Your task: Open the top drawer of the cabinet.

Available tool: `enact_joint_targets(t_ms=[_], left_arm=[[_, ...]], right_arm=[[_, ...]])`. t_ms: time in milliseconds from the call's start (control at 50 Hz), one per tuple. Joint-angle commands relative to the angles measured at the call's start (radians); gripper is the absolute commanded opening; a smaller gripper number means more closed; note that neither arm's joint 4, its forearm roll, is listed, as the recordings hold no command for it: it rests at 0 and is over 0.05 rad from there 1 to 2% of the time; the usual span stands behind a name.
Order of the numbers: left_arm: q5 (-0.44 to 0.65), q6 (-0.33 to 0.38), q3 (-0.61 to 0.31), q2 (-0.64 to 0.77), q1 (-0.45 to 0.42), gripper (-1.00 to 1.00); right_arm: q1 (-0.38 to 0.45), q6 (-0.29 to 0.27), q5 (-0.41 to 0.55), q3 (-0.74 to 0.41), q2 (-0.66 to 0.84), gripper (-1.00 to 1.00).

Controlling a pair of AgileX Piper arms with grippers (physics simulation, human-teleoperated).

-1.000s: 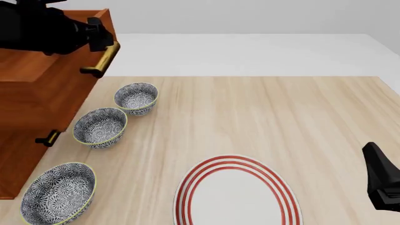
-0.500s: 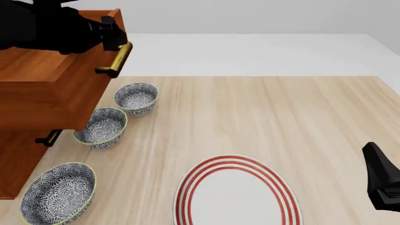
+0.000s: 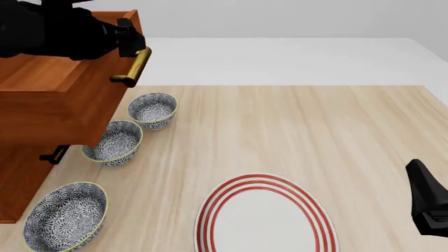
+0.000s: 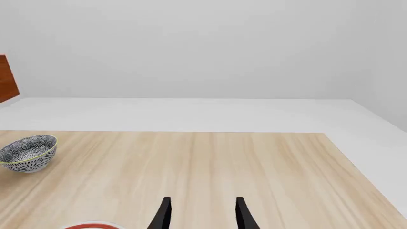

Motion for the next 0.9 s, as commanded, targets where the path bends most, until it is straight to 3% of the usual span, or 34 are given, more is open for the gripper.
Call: enact_joint_targets(t_ms=[20,320,900], left_arm=[[-0.002,0.069,0.12,0.16,-0.062,1.0],[0.045,0.061,0.077,0.094,-0.072,1.0],[0.185,0.083,-0.117,-0.026,-0.054,1.0]], right_arm=[[0.0,0.0,0.0,0.0,0.0,1.0],[0.001,0.0,0.0,0.0,0.0,1.0],[0.0,0.0,0.0,0.0,0.0,1.0]])
